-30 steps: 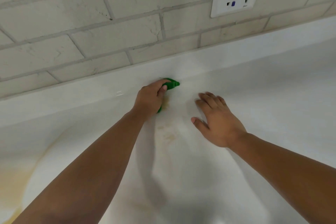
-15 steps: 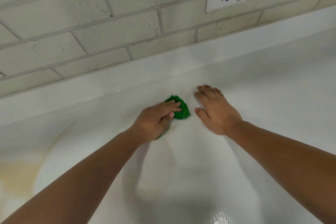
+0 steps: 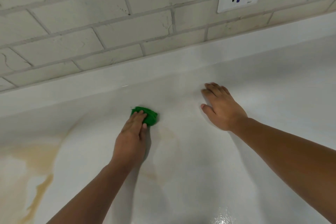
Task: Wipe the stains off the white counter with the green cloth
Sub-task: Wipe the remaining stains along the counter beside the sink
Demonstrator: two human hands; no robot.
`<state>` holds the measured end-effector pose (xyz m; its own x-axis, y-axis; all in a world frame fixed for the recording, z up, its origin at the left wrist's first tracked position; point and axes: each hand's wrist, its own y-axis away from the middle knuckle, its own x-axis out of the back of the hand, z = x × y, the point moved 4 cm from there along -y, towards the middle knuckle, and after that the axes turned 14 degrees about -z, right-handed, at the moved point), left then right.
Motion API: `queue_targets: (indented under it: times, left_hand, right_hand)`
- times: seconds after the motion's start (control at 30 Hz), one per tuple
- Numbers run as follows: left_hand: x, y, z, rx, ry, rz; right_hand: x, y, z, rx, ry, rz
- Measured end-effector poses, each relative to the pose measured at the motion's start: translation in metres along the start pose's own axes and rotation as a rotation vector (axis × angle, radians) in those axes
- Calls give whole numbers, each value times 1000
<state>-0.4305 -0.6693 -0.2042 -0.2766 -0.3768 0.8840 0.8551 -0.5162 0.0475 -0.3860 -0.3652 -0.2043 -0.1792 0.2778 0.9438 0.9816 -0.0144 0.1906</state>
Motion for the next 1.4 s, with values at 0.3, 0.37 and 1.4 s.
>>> queue_targets:
  times: [0.3, 0.37, 1.4]
  left_hand:
    - [-1, -80, 8, 133, -131, -86]
    - [-7, -94, 18, 97, -150, -119]
    - [20, 174, -21, 290, 189, 130]
  right_hand:
    - [-1, -3, 0, 0, -4, 23]
    - [-1, -3, 0, 3, -6, 26]
    - [-37, 113, -88, 178, 54, -25]
